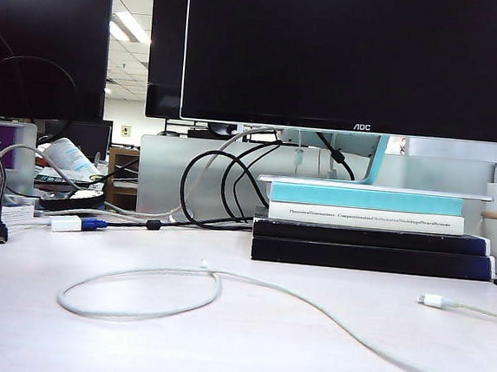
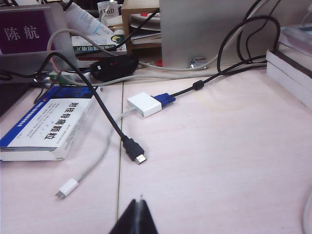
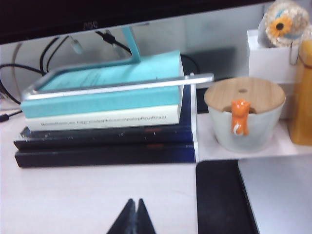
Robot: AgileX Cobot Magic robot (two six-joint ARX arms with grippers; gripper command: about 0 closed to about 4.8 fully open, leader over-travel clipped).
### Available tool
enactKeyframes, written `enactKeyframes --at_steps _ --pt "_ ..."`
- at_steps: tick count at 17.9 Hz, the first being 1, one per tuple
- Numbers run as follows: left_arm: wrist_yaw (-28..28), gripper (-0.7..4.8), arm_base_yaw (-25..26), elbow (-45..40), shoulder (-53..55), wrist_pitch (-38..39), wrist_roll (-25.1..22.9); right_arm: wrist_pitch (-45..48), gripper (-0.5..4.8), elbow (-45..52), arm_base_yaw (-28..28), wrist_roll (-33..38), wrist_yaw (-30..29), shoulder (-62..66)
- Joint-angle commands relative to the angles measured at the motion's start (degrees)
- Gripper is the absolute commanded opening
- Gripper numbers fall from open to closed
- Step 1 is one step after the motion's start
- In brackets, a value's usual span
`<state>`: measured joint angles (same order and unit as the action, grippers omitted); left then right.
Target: Unfold the white charging cable into a straight cable.
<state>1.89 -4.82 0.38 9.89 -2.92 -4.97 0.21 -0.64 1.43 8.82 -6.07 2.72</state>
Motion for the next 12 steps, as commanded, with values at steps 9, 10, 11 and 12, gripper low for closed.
enactKeyframes --at_steps 9,10,11,12 --pt "1.11 -0.05 0.0 0.04 0.04 -0.55 1.36 -4.9 -0.06 0.31 -0.02 2.54 1.03 0.04" --pt "1.11 -0.05 0.0 0.04 0.04 -0.57 1.36 -4.9 -0.06 0.31 -0.02 2.54 1.03 0.04" --pt "1.11 -0.05 0.0 0.04 0.04 -0.55 1.36 -4.87 -0.05 0.31 -0.02 2.54 1.03 0.04" --pt "1.11 -0.05 0.0 0.04 0.04 -0.55 1.36 -4.87 -0.05 0.31 -0.02 2.54 1.03 0.04"
